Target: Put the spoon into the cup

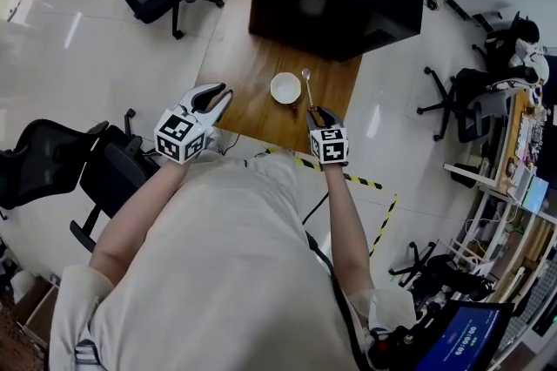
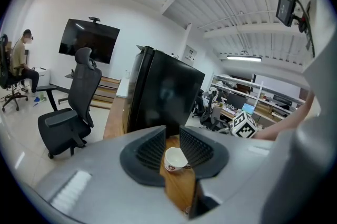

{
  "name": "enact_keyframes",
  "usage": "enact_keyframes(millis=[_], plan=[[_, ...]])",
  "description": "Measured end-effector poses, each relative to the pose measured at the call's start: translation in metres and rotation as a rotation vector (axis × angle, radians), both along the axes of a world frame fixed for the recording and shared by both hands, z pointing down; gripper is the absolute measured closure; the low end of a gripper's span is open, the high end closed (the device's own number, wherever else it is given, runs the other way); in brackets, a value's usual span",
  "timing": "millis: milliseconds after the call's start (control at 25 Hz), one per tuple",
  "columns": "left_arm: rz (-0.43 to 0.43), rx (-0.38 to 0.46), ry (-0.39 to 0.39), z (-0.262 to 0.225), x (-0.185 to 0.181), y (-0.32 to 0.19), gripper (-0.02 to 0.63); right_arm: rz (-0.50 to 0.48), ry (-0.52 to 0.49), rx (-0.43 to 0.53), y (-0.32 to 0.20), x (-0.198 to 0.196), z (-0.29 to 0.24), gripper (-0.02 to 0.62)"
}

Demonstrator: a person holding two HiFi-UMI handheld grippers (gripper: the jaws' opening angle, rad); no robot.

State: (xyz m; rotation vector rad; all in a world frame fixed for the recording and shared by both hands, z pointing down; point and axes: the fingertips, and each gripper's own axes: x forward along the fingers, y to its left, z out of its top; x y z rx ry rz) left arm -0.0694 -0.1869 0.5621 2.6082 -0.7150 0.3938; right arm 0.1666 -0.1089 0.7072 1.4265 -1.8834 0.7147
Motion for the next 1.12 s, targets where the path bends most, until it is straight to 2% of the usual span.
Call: enact_keyframes(millis=[600, 1120], plan=[[-0.022, -0.013, 0.022, 0.001, -0.006, -0.009, 0.522, -0.161, 0.000, -0.228, -0.009, -0.030, 0.035, 0.469], [-0.054, -0.015, 0.028, 0.003, -0.015, -0.013, 0.522, -0.183, 0.038, -0.405, -0.006, -0.033, 0.055, 0.469]])
